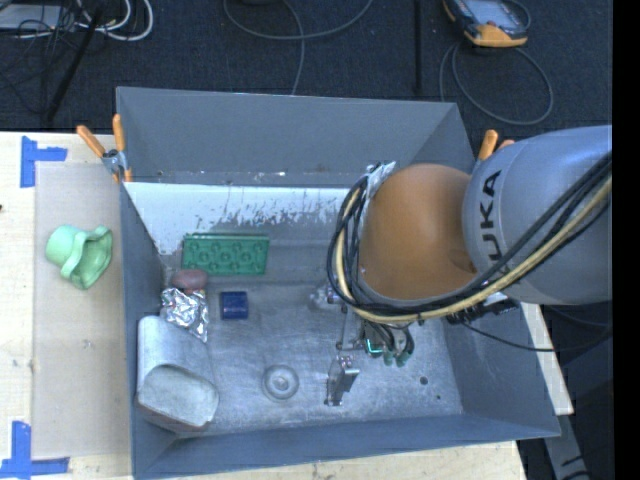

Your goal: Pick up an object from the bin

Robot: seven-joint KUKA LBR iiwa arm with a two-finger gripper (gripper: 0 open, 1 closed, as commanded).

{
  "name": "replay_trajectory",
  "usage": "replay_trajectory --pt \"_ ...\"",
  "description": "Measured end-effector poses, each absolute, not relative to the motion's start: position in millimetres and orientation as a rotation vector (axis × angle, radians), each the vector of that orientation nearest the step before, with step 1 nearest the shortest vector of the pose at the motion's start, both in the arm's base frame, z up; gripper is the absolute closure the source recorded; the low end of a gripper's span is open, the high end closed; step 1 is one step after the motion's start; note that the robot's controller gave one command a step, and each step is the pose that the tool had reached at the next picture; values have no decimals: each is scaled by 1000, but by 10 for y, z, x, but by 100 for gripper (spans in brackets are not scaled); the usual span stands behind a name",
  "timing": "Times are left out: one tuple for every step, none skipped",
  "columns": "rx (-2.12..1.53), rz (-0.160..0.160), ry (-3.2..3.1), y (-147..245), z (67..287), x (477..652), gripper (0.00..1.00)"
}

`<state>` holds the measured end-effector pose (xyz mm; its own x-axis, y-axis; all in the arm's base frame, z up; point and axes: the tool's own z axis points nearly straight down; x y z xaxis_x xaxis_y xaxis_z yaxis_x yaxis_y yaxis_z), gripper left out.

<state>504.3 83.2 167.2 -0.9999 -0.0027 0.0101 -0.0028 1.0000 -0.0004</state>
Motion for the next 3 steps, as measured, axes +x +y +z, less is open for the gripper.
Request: replay_trajectory --pt "51 0 -3140 1284 833 5770 0" --pt "357 -2 -3124 1785 952 6175 0" --pt "350 -2 -3123 1769 954 6175 100"
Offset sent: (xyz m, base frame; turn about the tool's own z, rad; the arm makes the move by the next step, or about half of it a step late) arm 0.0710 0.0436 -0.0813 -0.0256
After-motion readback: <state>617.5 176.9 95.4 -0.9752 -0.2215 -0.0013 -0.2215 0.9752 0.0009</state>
